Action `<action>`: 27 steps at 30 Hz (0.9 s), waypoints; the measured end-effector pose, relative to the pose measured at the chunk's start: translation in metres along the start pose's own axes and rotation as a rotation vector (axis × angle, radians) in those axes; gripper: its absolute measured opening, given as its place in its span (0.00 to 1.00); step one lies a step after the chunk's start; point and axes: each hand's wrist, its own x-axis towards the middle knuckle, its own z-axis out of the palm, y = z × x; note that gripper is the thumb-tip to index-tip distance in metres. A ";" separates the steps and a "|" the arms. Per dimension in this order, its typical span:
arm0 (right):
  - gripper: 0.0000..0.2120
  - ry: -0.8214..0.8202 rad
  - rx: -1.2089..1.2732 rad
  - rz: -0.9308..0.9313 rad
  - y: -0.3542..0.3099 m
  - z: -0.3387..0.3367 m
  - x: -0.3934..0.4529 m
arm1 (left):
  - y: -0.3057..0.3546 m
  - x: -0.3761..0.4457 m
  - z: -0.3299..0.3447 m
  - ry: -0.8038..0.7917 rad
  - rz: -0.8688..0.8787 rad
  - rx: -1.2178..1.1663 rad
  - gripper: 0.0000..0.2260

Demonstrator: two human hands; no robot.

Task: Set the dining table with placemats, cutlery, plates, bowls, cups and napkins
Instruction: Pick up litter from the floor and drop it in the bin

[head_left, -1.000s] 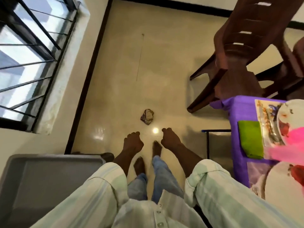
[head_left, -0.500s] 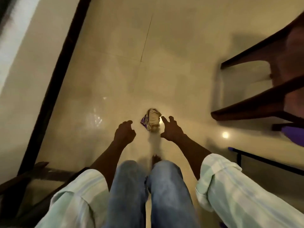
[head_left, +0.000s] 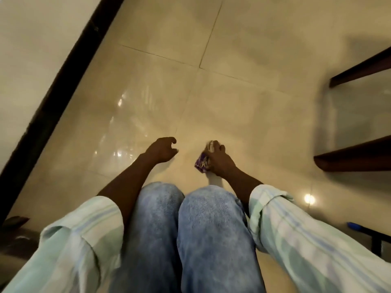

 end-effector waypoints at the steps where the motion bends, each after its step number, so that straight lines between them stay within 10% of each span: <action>1: 0.30 0.019 0.036 0.015 -0.003 -0.009 -0.010 | 0.002 -0.010 -0.004 0.022 -0.011 0.002 0.20; 15: 0.33 0.111 0.294 0.090 -0.175 -0.267 -0.387 | 0.159 -0.432 -0.152 0.187 -0.061 -0.214 0.18; 21: 0.47 0.075 0.384 0.248 -0.238 -0.287 -0.521 | 0.193 -0.591 -0.157 0.272 -0.071 -0.288 0.21; 27: 0.39 0.117 0.451 0.262 -0.281 -0.222 -0.634 | 0.170 -0.729 -0.107 0.378 -0.091 -0.316 0.18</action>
